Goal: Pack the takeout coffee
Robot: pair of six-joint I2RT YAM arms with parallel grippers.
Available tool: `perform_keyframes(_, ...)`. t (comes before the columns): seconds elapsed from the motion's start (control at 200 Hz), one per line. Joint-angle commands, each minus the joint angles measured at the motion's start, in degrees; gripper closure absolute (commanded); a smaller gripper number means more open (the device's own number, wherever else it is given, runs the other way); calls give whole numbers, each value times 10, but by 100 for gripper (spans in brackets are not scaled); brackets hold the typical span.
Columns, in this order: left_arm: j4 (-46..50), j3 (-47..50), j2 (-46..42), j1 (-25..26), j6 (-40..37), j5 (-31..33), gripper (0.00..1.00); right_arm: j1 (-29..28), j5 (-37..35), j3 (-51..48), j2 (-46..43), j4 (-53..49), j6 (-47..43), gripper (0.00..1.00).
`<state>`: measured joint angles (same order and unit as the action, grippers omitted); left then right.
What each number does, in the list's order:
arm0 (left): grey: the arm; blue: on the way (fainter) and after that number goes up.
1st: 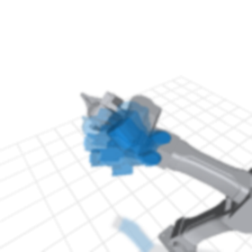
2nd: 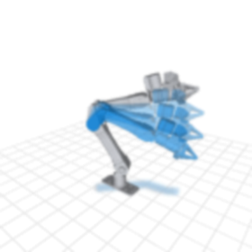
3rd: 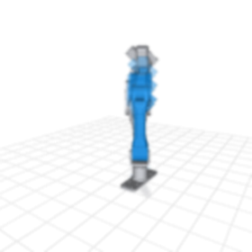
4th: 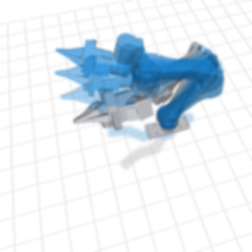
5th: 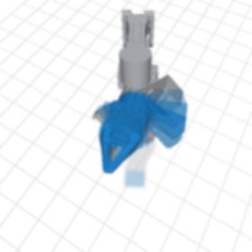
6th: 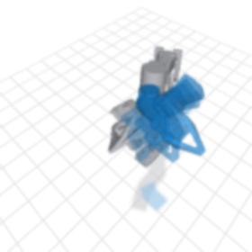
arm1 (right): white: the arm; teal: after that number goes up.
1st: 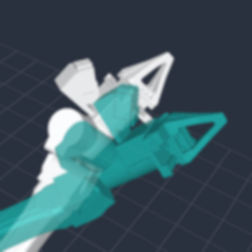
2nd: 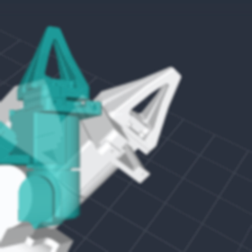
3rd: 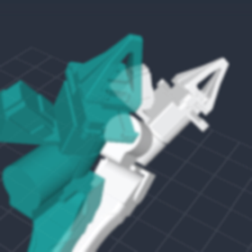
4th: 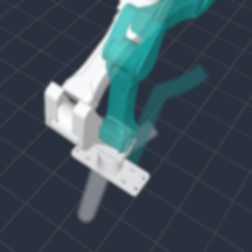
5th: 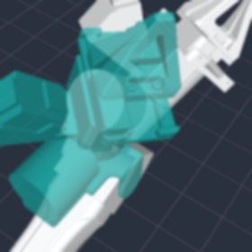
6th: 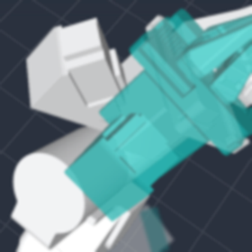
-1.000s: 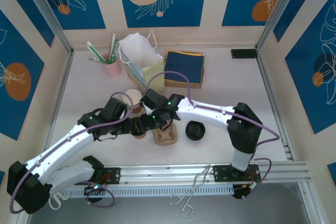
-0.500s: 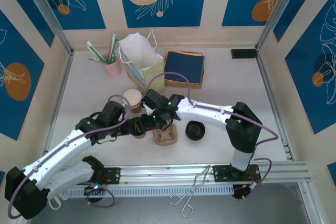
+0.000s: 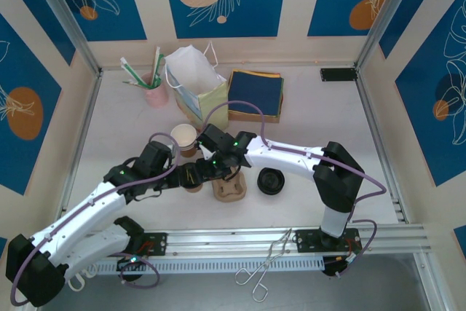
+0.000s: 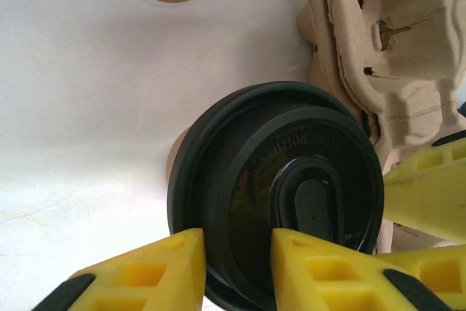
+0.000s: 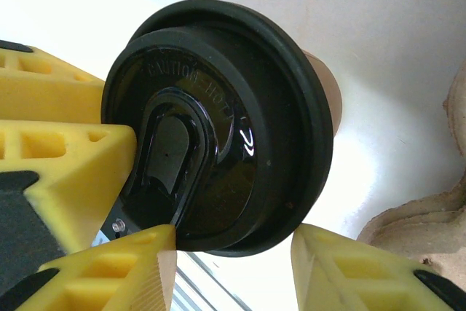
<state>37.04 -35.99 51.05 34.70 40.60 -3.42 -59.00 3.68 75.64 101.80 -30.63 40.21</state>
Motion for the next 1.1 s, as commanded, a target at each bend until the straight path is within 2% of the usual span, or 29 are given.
perform_keyframes(0.0,48,27,17,-4,5,-14,71,-11,-21,-27,48,-33,-4,57)
perform_keyframes(0.595,81,-86,36,-5,-19,18,64,3,-37,68,5,-57,-29,52)
perform_keyframes(0.74,88,-102,37,-5,-21,22,57,9,-39,80,-8,-58,-31,51)
perform_keyframes(0.945,117,-147,24,-6,-26,38,37,15,-71,66,-59,-62,-33,48)
perform_keyframes(1.095,126,-183,27,-6,-46,55,33,24,-114,13,-133,-41,-31,41)
